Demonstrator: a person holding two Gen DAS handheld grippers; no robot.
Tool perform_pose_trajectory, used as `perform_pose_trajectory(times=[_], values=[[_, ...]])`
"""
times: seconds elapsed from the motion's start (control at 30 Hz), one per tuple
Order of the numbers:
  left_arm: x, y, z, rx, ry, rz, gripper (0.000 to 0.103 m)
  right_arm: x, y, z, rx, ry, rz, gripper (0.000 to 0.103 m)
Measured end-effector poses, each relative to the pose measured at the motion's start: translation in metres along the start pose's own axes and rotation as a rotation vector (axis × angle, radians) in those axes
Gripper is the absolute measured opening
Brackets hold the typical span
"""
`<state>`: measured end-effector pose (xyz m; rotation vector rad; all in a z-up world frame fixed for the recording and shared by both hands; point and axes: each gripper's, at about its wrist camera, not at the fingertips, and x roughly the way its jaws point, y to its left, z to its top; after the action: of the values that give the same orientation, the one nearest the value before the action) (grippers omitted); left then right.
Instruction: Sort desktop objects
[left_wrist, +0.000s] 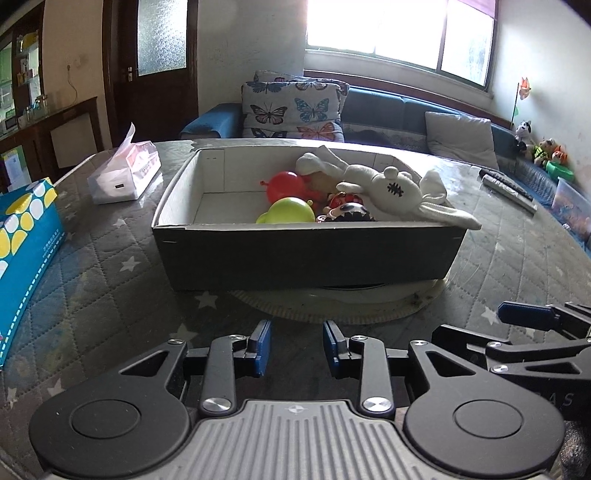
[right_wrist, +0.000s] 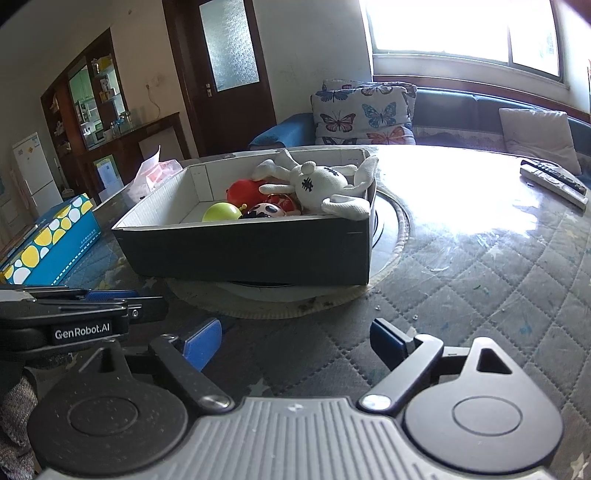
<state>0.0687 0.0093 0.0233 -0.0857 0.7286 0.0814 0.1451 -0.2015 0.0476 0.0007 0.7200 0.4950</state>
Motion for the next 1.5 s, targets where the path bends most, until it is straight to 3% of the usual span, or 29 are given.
perform_pose_trajectory(times=[0.43, 1.5], values=[[0.002, 0.006, -0.004, 0.023, 0.019, 0.079, 0.034, 0.004, 0.010, 0.001, -0.007, 0.007, 0.021, 0.098], [0.035, 0.024, 0.015, 0.022, 0.059, 0.111, 0.034, 0.047, 0.014, 0.017, 0.029, 0.091, 0.015, 0.100]])
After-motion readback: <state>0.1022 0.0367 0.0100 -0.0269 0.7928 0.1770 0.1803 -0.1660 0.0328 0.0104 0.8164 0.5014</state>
